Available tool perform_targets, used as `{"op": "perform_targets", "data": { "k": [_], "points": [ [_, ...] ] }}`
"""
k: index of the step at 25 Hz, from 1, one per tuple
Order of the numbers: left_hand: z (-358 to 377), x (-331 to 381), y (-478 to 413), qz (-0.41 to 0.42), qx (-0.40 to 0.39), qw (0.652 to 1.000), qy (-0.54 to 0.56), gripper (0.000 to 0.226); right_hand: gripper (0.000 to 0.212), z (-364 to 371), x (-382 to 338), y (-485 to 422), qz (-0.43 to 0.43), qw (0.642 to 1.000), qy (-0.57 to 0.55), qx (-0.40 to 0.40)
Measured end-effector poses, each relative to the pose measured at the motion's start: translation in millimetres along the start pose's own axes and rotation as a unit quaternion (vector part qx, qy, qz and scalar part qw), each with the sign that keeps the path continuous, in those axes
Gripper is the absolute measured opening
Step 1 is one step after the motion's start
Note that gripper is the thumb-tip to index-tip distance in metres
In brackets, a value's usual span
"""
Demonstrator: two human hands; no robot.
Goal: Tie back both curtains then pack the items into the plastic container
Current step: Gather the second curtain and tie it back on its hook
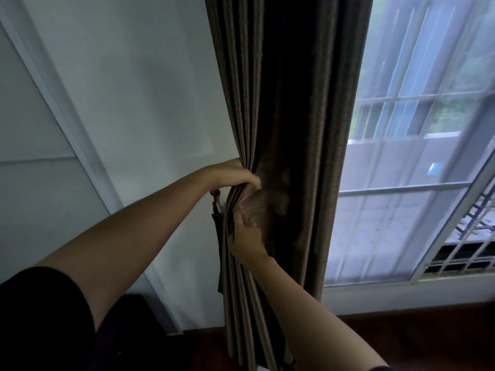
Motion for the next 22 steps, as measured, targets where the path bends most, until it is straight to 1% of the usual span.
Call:
{"op": "perform_targets", "data": {
  "k": [1, 2, 3, 4, 5, 6, 7, 8, 9, 10, 11, 12, 13, 14, 15, 16, 17, 18, 20, 22],
  "points": [
    [3.2, 3.0, -2.3, 0.022, 0.000, 1.000, 0.008, 0.017, 0.070, 3.1, -3.5, 0.4, 0.008, 0.999, 0.035, -0.021],
    [4.2, 3.7, -4.6, 0.024, 0.016, 1.000, 0.007, 0.032, 0.075, 5.2, -6.1, 1.5, 0.015, 0.998, 0.054, -0.039],
    [4.0, 4.0, -6.1, 0.018, 0.041, 0.999, 0.002, 0.037, 0.078, 4.9, -8.3, 3.3, 0.016, 0.997, 0.058, -0.056],
    [2.5, 2.6, -6.7, 0.007, 0.061, 0.998, -0.010, 0.034, 0.079, 2.8, -8.4, 5.7, 0.010, 0.996, 0.057, -0.072],
    [-0.2, 0.8, -6.7, -0.003, 0.072, 0.997, -0.022, 0.026, 0.079, -1.8, -5.9, 8.1, -0.001, 0.996, 0.059, -0.071],
    [-3.3, -1.7, -5.9, -0.010, 0.075, 0.997, -0.027, 0.018, 0.074, -10.0, -1.9, 10.3, -0.015, 0.997, 0.063, -0.033],
    [-5.9, -2.9, -3.4, -0.011, 0.078, 0.997, -0.026, 0.021, 0.067, -20.6, 2.6, 12.6, -0.029, 0.996, 0.057, 0.064],
    [-7.6, -3.1, 0.1, -0.008, 0.082, 0.996, -0.017, 0.030, 0.058, -34.6, 7.0, 15.2, -0.023, 0.978, 0.029, 0.204],
    [-8.6, -4.1, 2.8, -0.004, 0.085, 0.996, -0.002, 0.036, 0.050, -50.5, 12.6, 16.1, 0.000, 0.937, -0.018, 0.348],
    [-10.0, -7.5, 2.8, -0.004, 0.084, 0.996, 0.010, 0.037, 0.046, -67.3, 18.1, 15.3, 0.016, 0.882, -0.064, 0.467],
    [-10.3, -9.9, 3.3, -0.005, 0.080, 0.997, 0.016, 0.035, 0.047, -83.1, 24.4, 11.6, 0.026, 0.845, -0.099, 0.524],
    [-10.2, -11.9, 3.0, -0.008, 0.076, 0.997, 0.018, 0.033, 0.050, -95.5, 30.4, 5.9, 0.039, 0.843, -0.143, 0.518],
    [-9.9, -11.6, 3.7, -0.008, 0.074, 0.997, 0.022, 0.032, 0.052, -102.3, 35.2, -0.9, 0.056, 0.859, -0.187, 0.473],
    [-9.8, -11.1, 3.2, -0.004, 0.076, 0.997, 0.024, 0.033, 0.052, -101.2, 39.6, -6.3, 0.065, 0.886, -0.204, 0.411],
    [-9.1, -9.2, 4.2, 0.000, 0.078, 0.997, 0.024, 0.035, 0.051, -94.5, 40.6, -8.1, 0.061, 0.916, -0.177, 0.354],
    [-8.0, -8.1, 4.3, 0.005, 0.077, 0.997, 0.028, 0.037, 0.051, -82.9, 40.7, -6.9, 0.042, 0.944, -0.119, 0.306],
    [-6.7, -6.7, 4.8, 0.004, 0.075, 0.996, 0.038, 0.039, 0.054, -67.3, 41.2, -4.0, 0.019, 0.965, -0.073, 0.252],
    [-5.7, -6.0, 3.6, 0.007, 0.075, 0.996, 0.050, 0.040, 0.059, -51.9, 42.2, -1.7, 0.007, 0.979, -0.051, 0.199],
    [-2.5, -3.7, 2.1, 0.005, 0.071, 0.996, 0.059, 0.040, 0.070, -30.2, 40.8, 1.0, 0.006, 0.991, -0.061, 0.121],
    [0.2, -1.1, 1.7, 0.000, 0.062, 0.996, 0.059, 0.039, 0.076, -21.5, 35.3, 0.1, 0.003, 0.994, -0.069, 0.088]
  ]
}}
Point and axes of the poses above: each hand's wrist, its own y-axis away from the middle knuckle, its own z-axis out of the palm, x = y × z, the point moved 2 cm from there along -y, towards the middle knuckle
